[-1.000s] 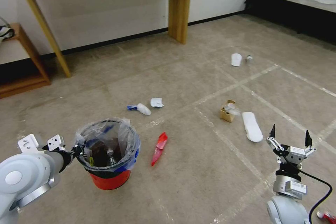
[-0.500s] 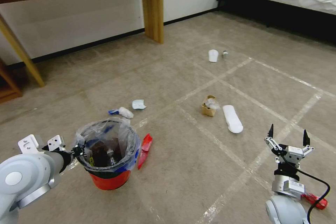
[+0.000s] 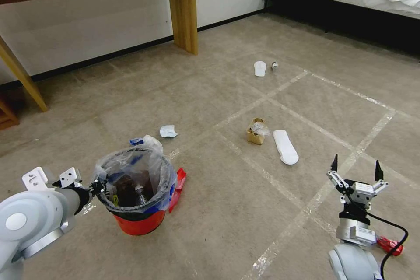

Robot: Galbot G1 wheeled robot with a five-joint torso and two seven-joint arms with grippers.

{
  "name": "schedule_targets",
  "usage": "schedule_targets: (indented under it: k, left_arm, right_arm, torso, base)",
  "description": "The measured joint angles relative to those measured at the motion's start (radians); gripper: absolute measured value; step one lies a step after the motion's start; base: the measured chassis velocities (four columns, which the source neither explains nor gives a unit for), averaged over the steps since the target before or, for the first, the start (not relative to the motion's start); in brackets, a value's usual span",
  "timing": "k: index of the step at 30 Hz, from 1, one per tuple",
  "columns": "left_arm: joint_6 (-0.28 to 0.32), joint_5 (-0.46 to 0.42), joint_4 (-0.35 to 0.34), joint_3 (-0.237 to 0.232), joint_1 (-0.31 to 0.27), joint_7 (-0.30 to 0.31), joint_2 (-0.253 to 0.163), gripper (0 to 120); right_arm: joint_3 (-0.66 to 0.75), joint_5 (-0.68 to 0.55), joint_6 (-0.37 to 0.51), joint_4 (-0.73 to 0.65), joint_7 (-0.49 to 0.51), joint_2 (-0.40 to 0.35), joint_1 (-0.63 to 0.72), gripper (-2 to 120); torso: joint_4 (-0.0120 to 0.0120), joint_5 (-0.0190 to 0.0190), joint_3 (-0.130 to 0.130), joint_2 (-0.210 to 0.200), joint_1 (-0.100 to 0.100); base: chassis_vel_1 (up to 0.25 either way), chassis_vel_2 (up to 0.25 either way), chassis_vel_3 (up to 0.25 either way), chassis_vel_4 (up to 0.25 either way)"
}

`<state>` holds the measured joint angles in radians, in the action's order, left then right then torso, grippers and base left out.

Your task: Pick up the trash bin and place the garbage on the floor into it.

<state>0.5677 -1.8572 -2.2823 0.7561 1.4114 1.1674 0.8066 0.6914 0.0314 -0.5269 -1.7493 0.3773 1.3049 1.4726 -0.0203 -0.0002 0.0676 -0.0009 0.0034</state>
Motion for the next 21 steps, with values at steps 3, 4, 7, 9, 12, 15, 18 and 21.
schedule_targets:
  k: [3, 4, 7, 9, 12, 15, 18, 21]
  left_arm:
    - [0.001, 0.002, 0.001, 0.000, 0.000, 0.000, 0.004, 4]
    - [0.001, 0.003, 0.001, -0.001, -0.001, 0.000, 0.005, 4]
    - [0.001, 0.003, 0.002, -0.003, -0.005, 0.000, 0.006, 4]
    - [0.000, 0.003, 0.003, -0.003, -0.006, 0.000, 0.006, 4]
    - [0.000, 0.003, 0.004, -0.003, -0.006, 0.000, 0.006, 4]
    - [0.000, 0.003, 0.004, -0.002, -0.006, 0.000, 0.005, 4]
    - [0.000, 0.003, 0.005, -0.001, -0.007, 0.000, 0.003, 4]
    - [0.000, 0.003, 0.006, 0.000, -0.007, 0.000, 0.002, 4]
  right_arm:
    - [-0.001, 0.002, -0.002, 0.006, -0.005, 0.001, 0.000, 100]
    - [-0.001, 0.002, -0.004, 0.009, -0.007, 0.000, 0.000, 100]
    - [-0.001, 0.001, -0.010, 0.013, -0.011, -0.004, -0.001, 100]
    - [-0.001, 0.000, -0.011, 0.014, -0.013, -0.006, -0.001, 100]
    - [-0.001, -0.003, -0.013, 0.015, -0.018, -0.010, -0.002, 100]
    - [-0.002, -0.006, -0.014, 0.017, -0.021, -0.013, -0.006, 100]
    - [-0.007, -0.008, -0.014, 0.018, -0.024, -0.014, -0.012, 100]
    - [-0.012, -0.010, -0.014, 0.019, -0.026, -0.014, -0.016, 100]
  torso:
    - [0.0000, -0.0001, 0.000, 0.000, 0.000]
    - [0.0000, 0.0000, 0.000, 0.000, 0.000]
    - [0.0000, 0.0000, 0.000, 0.000, 0.000]
    - [0.0000, 0.0000, 0.000, 0.000, 0.000]
    - [0.0000, 0.0000, 0.000, 0.000, 0.000]
    - [-0.0001, 0.0000, 0.000, 0.000, 0.000]
    - [0.0000, 0.0001, 0.000, 0.000, 0.000]
    - [0.0000, 0.0002, 0.000, 0.000, 0.000]
  base:
    - [0.000, 0.000, 0.000, 0.000]
    - [0.000, 0.000, 0.000, 0.000]
    - [0.000, 0.000, 0.000, 0.000]
    - [0.000, 0.000, 0.000, 0.000]
    - [0.000, 0.000, 0.000, 0.000]
    - [-0.097, 0.094, 0.088, -0.084]
    - [-0.143, 0.128, 0.140, -0.161]
    - [-0.175, 0.208, 0.202, -0.179]
